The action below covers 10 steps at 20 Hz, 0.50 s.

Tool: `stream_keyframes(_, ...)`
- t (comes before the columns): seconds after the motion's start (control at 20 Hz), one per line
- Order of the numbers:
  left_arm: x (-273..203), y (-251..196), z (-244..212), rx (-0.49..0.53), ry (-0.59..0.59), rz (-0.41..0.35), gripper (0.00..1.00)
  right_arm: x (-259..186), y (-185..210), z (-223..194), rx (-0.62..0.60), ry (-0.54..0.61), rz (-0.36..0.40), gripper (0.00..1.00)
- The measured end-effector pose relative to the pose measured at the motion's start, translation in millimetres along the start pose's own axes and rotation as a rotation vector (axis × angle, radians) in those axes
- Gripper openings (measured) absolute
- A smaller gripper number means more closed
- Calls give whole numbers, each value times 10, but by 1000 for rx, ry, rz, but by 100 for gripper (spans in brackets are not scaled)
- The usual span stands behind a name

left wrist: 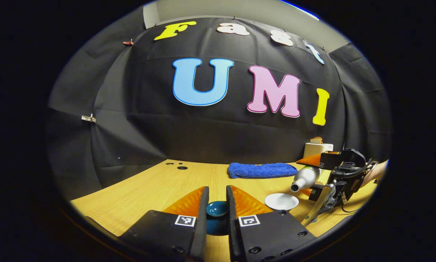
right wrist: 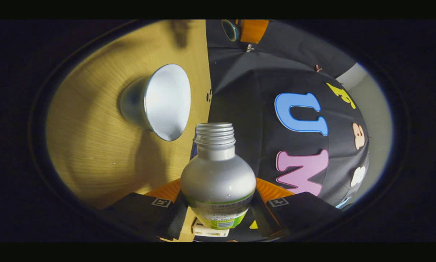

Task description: Open the teacup lid with one hand, grasp the water bottle and pour water into the teacup with the other hand; after pouring, place the water bottle on the coaster and then close the teacup lid.

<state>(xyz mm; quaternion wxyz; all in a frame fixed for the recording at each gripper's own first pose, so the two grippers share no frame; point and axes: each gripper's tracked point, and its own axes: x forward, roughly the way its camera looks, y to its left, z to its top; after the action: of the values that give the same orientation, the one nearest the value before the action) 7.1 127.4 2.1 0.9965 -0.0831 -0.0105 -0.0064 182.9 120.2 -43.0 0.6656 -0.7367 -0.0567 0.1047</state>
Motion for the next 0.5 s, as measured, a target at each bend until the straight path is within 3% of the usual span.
stream_keyframes(0.45, -54, -56, 22, 4, -1, -10, 29, 10, -101, 27, -95, -15, -46, 80)
stream_keyframes(0.5, -63, -54, 23, 4, 0, -11, 29, 5, -110, 32, -103, -18, -51, 77)
